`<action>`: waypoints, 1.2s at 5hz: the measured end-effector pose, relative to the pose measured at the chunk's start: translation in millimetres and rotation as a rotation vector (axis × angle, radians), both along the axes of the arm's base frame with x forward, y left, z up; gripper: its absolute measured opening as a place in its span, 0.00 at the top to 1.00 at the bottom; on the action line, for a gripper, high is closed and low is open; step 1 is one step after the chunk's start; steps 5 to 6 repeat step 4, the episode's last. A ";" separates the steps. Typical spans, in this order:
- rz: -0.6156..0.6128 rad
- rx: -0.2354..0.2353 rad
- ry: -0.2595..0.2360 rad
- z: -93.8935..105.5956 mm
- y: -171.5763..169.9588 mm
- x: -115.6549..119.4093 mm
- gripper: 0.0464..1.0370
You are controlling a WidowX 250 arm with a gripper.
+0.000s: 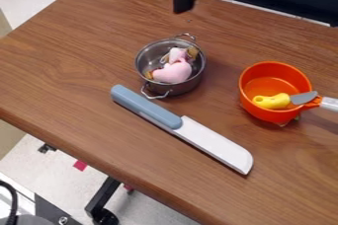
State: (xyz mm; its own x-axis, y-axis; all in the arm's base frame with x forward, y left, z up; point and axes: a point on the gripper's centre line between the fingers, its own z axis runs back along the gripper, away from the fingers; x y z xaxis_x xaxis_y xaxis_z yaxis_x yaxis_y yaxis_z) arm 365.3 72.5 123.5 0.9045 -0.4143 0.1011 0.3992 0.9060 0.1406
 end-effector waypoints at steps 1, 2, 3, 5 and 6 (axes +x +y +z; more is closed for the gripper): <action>0.185 0.060 -0.057 -8.6 24.0 -3.0 0.04; 0.416 0.093 -0.170 -4.2 49.3 -12.0 0.04; 0.510 0.074 -0.230 -0.7 71.4 -31.1 0.04; 0.505 0.059 -0.250 1.2 90.2 -41.7 0.04; 0.505 0.059 -0.250 1.2 90.2 -41.7 0.04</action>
